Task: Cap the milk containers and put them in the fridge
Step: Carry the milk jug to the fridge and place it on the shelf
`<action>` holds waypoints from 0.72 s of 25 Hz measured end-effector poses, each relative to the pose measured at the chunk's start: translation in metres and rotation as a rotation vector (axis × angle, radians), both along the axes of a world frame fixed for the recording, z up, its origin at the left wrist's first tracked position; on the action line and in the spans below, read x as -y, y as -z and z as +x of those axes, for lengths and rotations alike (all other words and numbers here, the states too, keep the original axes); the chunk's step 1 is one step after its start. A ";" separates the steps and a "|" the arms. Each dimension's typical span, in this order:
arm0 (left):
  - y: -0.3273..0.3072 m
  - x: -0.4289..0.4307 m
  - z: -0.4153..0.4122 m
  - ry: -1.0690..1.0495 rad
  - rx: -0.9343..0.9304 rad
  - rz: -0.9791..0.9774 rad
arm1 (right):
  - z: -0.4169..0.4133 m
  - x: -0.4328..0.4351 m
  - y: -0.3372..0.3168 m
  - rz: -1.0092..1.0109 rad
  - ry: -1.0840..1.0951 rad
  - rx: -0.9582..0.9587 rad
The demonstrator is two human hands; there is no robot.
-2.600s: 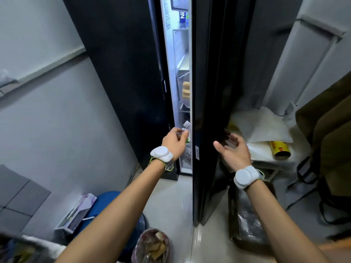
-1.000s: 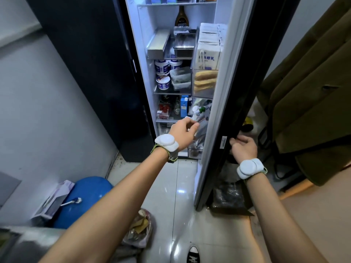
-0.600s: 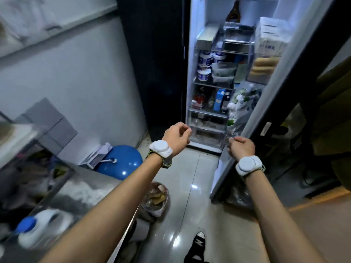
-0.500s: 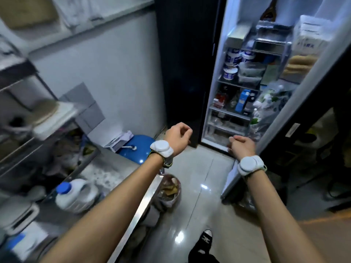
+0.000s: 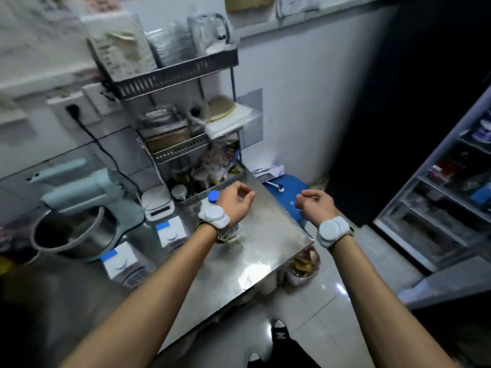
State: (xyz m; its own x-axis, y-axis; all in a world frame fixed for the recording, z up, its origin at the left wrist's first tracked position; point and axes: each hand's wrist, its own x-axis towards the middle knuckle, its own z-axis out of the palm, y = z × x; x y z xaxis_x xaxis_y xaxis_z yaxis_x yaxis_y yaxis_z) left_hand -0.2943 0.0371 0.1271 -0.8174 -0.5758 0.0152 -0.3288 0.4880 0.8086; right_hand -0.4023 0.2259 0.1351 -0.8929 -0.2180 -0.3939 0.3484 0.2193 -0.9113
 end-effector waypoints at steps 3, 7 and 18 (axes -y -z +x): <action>0.011 0.033 0.028 -0.139 0.043 -0.039 | 0.003 0.050 0.014 0.015 -0.225 0.031; 0.026 0.065 0.054 -0.317 0.052 -0.049 | 0.001 0.106 0.034 0.077 -0.391 0.050; 0.072 0.089 0.056 -0.254 0.222 0.154 | -0.011 0.175 0.094 0.246 -0.725 -0.012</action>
State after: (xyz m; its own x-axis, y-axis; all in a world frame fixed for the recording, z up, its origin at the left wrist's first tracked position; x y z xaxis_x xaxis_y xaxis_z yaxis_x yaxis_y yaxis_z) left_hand -0.2382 -0.0519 0.0551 -0.6216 -0.7426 -0.2493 -0.5995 0.2461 0.7616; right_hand -0.4134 0.0512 0.0415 -0.5648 -0.6584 -0.4975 0.0303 0.5859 -0.8098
